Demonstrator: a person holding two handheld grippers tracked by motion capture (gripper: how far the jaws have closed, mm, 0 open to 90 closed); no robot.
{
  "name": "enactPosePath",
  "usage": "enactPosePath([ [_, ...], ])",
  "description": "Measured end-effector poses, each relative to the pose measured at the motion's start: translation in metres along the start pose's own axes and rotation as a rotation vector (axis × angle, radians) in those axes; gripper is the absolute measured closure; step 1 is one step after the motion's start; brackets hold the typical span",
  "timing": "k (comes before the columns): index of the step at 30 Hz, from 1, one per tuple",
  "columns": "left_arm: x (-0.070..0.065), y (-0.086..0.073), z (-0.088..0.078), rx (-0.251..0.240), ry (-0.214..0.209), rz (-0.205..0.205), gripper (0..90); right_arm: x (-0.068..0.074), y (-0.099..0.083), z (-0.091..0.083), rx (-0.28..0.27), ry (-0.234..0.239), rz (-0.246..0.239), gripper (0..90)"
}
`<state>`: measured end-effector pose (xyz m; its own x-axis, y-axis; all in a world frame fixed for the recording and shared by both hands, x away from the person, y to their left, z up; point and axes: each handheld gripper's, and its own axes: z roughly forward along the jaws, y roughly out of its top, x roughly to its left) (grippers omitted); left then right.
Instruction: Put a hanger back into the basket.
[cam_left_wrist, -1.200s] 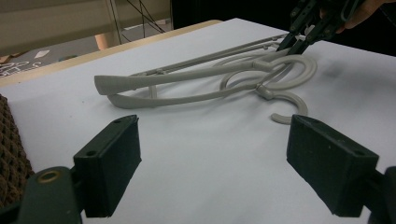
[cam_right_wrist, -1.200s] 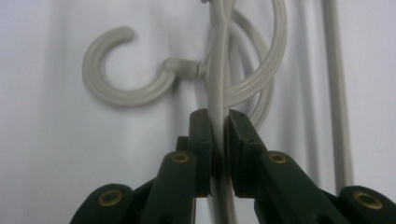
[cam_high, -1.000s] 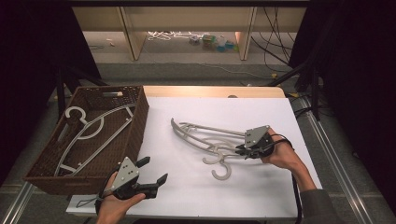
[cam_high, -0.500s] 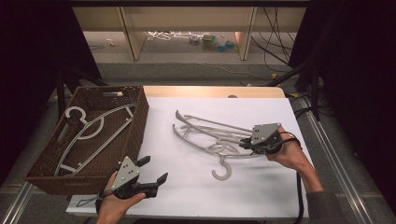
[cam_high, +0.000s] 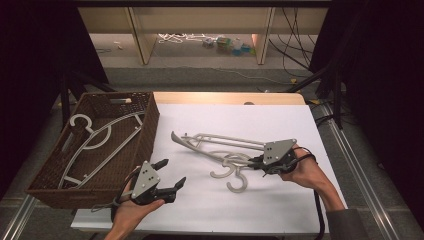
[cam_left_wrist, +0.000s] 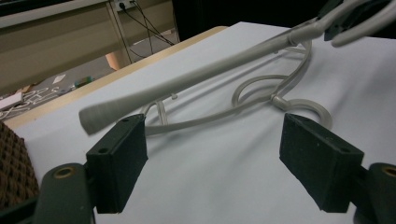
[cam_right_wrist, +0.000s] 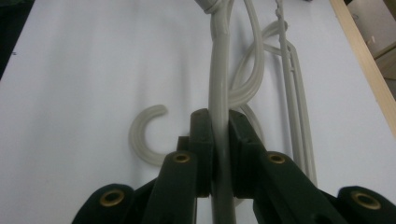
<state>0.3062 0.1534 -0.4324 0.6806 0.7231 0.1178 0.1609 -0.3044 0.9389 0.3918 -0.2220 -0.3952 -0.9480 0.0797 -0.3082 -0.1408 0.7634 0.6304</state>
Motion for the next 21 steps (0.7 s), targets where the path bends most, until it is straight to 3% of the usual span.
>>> enactPosePath([
  [2,-0.003,0.005,0.004,0.006,-0.013,0.031,22.5,0.004,0.003,0.0,-0.005,0.007,-0.01,82.4],
  [4,-0.007,0.008,0.006,0.018,-0.028,0.088,21.8,0.008,0.005,0.001,-0.025,0.027,-0.007,82.4],
  [9,-0.012,0.013,0.013,0.033,-0.049,0.146,23.5,0.017,0.011,0.004,-0.027,0.051,-0.031,82.4],
  [12,-0.016,0.017,0.016,0.056,-0.093,0.18,24.4,0.023,0.012,0.006,-0.041,0.067,-0.014,82.4],
  [15,-0.021,0.02,0.021,0.073,-0.117,0.234,25.6,0.026,0.011,0.007,-0.043,0.077,-0.03,82.4],
  [17,-0.022,0.021,0.025,0.086,-0.137,0.249,28.3,0.028,0.012,0.008,-0.035,0.087,-0.03,82.4],
  [19,-0.023,0.022,0.028,0.103,-0.183,0.247,30.5,0.03,0.013,0.009,-0.039,0.092,-0.037,82.4],
  [21,-0.023,0.022,0.031,0.119,-0.191,0.271,31.1,0.031,0.014,0.009,-0.047,0.096,-0.041,82.4],
])
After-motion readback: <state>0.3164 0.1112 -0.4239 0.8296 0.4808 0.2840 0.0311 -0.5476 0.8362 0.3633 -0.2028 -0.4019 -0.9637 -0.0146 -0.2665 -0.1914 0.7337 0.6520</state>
